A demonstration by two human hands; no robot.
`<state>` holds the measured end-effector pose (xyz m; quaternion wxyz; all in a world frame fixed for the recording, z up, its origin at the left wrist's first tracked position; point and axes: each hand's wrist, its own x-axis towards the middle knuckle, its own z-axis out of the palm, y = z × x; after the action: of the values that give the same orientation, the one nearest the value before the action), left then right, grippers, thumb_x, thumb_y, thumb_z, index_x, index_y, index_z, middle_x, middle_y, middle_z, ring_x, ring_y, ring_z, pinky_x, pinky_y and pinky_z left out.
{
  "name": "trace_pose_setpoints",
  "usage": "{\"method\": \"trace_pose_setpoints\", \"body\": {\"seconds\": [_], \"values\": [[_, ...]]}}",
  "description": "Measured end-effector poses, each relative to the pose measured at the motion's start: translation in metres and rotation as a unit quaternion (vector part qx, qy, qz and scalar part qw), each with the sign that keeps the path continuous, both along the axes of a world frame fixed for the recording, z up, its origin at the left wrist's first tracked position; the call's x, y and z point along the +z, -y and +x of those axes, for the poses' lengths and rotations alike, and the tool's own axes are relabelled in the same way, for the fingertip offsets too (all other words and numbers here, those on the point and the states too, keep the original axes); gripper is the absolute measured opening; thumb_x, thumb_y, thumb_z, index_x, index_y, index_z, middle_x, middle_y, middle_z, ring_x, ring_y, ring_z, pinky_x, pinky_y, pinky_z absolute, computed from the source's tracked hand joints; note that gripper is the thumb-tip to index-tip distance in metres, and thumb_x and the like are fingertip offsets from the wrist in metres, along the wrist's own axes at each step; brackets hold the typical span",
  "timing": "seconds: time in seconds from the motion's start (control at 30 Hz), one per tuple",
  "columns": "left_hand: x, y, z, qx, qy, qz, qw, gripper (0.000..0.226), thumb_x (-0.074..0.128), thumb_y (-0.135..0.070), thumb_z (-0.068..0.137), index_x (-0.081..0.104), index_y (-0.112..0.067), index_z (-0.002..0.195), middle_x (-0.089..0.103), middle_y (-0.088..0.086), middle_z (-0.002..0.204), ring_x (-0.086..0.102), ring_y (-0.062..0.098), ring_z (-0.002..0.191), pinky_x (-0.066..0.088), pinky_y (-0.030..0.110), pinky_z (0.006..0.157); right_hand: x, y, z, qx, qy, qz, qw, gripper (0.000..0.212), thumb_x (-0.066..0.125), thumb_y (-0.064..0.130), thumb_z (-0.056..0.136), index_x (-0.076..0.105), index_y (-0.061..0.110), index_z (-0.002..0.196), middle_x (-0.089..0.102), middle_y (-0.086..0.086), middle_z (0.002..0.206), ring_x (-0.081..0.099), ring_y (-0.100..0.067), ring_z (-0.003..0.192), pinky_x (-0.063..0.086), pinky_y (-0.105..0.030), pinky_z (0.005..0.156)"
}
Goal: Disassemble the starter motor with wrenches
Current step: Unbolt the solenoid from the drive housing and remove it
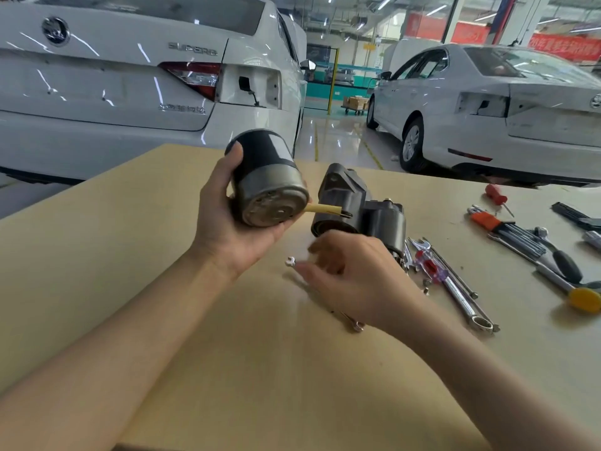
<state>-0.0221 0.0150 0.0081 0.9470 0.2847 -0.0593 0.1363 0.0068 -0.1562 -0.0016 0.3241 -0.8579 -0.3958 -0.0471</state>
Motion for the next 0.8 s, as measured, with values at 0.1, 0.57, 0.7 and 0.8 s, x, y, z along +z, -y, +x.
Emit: {"method": "trace_pose_setpoints", "body": {"seconds": [0.1,0.57,0.7,0.8], "values": [[0.001,0.014,-0.003,-0.007,0.024,0.022,0.999,0.037,0.07,-0.032,0.075,0.071,-0.008,0.103,0.066,0.012,0.101,0.059,0.029,0.105,0.049,0.037,0.097,0.011,-0.008,-0.003,0.084,-0.376,0.215,0.897,0.041,0.063,0.062,0.075,0.073,0.026,0.091,0.074,0.0,0.086,0.07,-0.014,0.076,0.054,-0.027,0.066],[0.008,0.045,-0.017,0.046,-0.004,0.338,0.94,0.052,0.072,-0.03,0.065,0.062,-0.013,0.112,0.07,0.008,0.098,0.067,0.022,0.09,0.053,0.034,0.069,0.01,-0.002,-0.001,0.231,-0.478,0.382,0.756,0.042,0.063,0.05,0.08,0.07,0.02,0.107,0.07,-0.006,0.097,0.066,-0.019,0.082,0.055,-0.032,0.071],[0.005,0.05,-0.02,0.045,0.01,0.307,0.951,0.041,0.069,-0.033,0.058,0.07,-0.017,0.095,0.069,0.005,0.088,0.067,0.018,0.076,0.046,0.02,0.046,0.012,-0.002,-0.004,0.261,-0.525,0.399,0.705,0.037,0.057,0.046,0.087,0.071,0.02,0.109,0.07,-0.006,0.109,0.067,-0.02,0.094,0.055,-0.03,0.07],[0.002,0.053,-0.021,0.072,-0.015,0.287,0.955,0.033,0.065,-0.046,0.06,0.076,-0.022,0.08,0.068,0.004,0.082,0.054,0.033,0.081,0.032,0.029,0.06,0.009,-0.012,-0.012,0.229,-0.502,0.396,0.734,0.038,0.055,0.046,0.087,0.067,0.017,0.109,0.071,-0.006,0.1,0.067,-0.017,0.082,0.052,-0.028,0.061]]}}
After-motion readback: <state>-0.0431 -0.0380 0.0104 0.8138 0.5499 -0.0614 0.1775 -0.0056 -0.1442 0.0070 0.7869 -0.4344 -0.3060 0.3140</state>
